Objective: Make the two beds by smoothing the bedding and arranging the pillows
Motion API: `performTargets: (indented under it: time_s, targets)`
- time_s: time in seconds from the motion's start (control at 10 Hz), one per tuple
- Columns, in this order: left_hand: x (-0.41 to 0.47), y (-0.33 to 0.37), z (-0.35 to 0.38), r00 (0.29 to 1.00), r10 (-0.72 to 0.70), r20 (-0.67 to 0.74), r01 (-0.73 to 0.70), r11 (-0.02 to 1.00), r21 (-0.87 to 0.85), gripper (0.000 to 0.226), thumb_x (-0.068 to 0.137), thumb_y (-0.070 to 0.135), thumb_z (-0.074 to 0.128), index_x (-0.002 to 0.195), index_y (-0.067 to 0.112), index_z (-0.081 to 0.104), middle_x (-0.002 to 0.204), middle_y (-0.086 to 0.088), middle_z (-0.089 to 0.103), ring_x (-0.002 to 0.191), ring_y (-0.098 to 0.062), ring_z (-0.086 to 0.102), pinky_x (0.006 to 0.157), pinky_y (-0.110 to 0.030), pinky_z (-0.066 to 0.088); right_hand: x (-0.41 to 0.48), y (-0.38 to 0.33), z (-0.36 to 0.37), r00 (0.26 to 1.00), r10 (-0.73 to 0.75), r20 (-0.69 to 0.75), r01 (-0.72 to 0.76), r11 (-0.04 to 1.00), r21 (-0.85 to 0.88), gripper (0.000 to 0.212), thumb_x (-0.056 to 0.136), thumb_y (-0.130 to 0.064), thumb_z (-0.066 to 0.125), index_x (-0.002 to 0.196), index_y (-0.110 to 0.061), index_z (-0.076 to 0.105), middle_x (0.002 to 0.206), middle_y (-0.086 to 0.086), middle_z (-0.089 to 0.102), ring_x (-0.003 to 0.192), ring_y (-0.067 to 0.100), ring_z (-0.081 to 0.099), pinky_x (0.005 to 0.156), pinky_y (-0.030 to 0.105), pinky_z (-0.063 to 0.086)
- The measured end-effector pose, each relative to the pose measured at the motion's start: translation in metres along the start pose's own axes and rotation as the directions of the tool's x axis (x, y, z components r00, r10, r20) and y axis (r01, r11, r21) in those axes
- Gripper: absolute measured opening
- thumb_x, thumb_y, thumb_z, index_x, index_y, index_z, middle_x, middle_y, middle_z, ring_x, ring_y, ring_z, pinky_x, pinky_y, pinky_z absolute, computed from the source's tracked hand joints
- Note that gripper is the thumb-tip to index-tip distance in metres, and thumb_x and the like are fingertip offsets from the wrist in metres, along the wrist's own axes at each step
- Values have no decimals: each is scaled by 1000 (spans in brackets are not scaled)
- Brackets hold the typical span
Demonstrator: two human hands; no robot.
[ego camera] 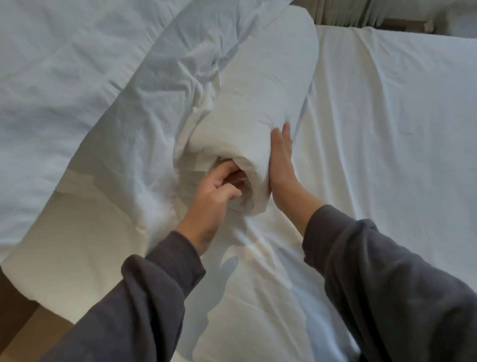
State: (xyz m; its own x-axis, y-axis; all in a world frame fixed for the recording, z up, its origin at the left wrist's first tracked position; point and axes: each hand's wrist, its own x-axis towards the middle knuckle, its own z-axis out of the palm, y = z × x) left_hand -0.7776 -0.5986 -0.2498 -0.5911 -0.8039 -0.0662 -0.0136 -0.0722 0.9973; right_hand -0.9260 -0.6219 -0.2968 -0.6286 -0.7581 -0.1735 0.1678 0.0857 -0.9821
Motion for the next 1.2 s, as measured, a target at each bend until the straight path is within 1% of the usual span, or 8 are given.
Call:
performTargets:
  time_s: [0.2,0.4,0.5,0.7,0.9,1.0,1.1,1.2]
  targets:
    - [-12,-5,5,987,-2,161,23,991,-128,66,79,12,34,143,27,39,144,1,50,133,-18,46,109,-39,40,-10,4,11,998,-55,-35,56,998,21,56,103,-47,26,155,-34,8,164,-4,-1,149,9,-4,122,40,0]
    - [-16,-8,3,982,-17,189,27,998,-53,72,80,19,34,150,31,24,150,9,42,137,-9,41,115,-40,32,-11,15,10,991,-117,-59,119,992,40,52,105,-41,25,155,-32,11,164,-6,1,149,5,-6,123,41,0]
    - [-15,-1,2,982,59,181,-52,998,-43,67,83,12,31,150,18,30,149,8,44,138,-6,39,113,-27,33,-18,22,25,983,-158,-93,160,987,12,49,107,-35,22,155,-32,10,164,-5,-1,149,6,-7,122,38,-2]
    - [-9,0,3,982,102,160,-94,994,-57,63,83,7,32,145,5,38,147,0,47,139,-11,39,115,-30,30,-22,41,34,989,-135,-63,134,991,-19,53,108,-27,22,155,-23,-2,164,-2,-6,150,12,-3,122,32,1]
    - [-10,-3,-1,994,105,22,-101,986,-135,53,78,6,41,128,14,56,129,1,64,126,-13,55,104,-23,43,-20,53,13,998,-52,28,52,998,-19,62,101,-44,18,156,-21,-1,164,-4,1,149,9,4,123,36,6]
    - [-12,-2,2,982,159,-97,-166,984,-61,38,82,7,44,111,17,67,111,4,72,113,-13,64,92,-20,48,-30,58,4,996,27,85,-24,999,-38,55,106,-38,18,157,-20,9,162,-5,15,148,11,16,121,30,13]
    - [-11,3,3,881,353,-316,-272,923,274,14,85,15,55,89,16,69,89,3,72,90,-12,67,81,-24,51,-19,55,-4,998,15,63,-13,999,-44,64,95,-48,25,153,-22,23,156,-2,32,143,15,29,120,40,22]
    - [-5,13,6,722,667,-186,-287,532,796,18,81,24,63,92,11,61,98,-3,58,96,-18,55,88,-30,45,-1,37,-18,999,-20,36,19,999,49,78,90,-59,33,156,-22,13,162,-6,18,148,11,16,122,41,15]
